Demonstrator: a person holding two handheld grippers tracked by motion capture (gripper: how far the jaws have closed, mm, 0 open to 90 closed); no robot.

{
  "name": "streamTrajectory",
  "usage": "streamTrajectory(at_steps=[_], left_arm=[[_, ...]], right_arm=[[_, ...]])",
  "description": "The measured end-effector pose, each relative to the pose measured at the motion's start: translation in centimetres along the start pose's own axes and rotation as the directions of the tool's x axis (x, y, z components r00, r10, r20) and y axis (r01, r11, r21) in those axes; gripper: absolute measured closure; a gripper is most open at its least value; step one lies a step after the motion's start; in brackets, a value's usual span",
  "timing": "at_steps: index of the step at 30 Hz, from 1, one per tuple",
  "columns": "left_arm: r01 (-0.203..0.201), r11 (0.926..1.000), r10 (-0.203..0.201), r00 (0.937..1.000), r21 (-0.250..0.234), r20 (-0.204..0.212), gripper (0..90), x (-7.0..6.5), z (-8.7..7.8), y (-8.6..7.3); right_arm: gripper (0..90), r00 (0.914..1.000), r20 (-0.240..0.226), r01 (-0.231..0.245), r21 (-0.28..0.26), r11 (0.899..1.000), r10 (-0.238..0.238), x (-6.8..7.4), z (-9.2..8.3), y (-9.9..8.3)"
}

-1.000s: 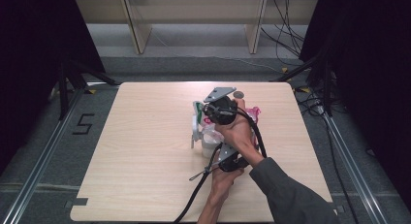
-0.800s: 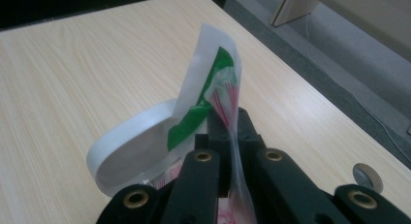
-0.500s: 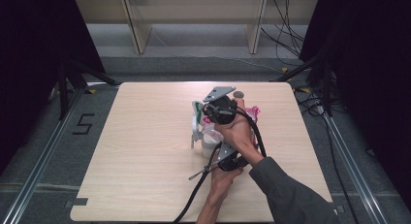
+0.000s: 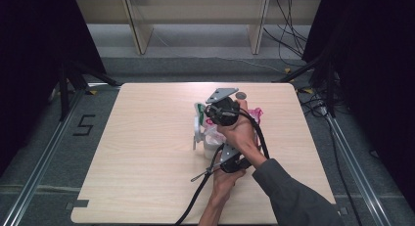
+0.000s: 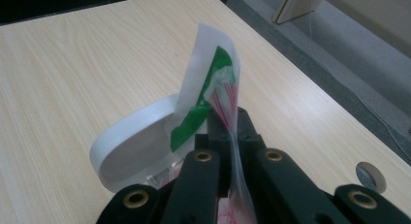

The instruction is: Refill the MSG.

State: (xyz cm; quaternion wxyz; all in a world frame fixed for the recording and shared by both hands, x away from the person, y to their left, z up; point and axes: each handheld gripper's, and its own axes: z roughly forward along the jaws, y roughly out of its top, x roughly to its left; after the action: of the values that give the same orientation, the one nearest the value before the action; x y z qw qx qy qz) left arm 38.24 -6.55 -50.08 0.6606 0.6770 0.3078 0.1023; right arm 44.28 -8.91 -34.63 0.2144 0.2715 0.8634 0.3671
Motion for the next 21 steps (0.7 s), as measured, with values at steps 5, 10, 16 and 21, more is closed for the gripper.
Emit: streamTrajectory(at_steps=[5,10,16,21], left_arm=[[0.0,1.0,0.0,1.0,-0.001,-0.005,74.0,0.02,-0.08,-0.02],[-0.002,1.0,0.002,1.0,-0.001,-0.004,74.0,0.07,-0.12,-0.01],[0.0,1.0,0.0,1.0,-0.001,-0.007,74.0,0.03,-0.11,-0.03],[0.003,1.0,-0.003,1.0,-0.005,-0.004,74.0,0.04,-0.11,-0.07]], right_arm=[[90.0,1.0,0.003,0.0,-0.011,1.0,0.0,-0.11,-0.03,0.08],[90.0,1.0,0.003,0.007,-0.011,1.0,-0.007,-0.09,0.04,0.12],[90.0,1.0,0.009,-0.002,-0.013,1.0,0.002,-0.01,0.01,0.1],[90.0,1.0,0.008,-0.002,-0.017,1.0,0.002,-0.02,-0.07,0.08]])
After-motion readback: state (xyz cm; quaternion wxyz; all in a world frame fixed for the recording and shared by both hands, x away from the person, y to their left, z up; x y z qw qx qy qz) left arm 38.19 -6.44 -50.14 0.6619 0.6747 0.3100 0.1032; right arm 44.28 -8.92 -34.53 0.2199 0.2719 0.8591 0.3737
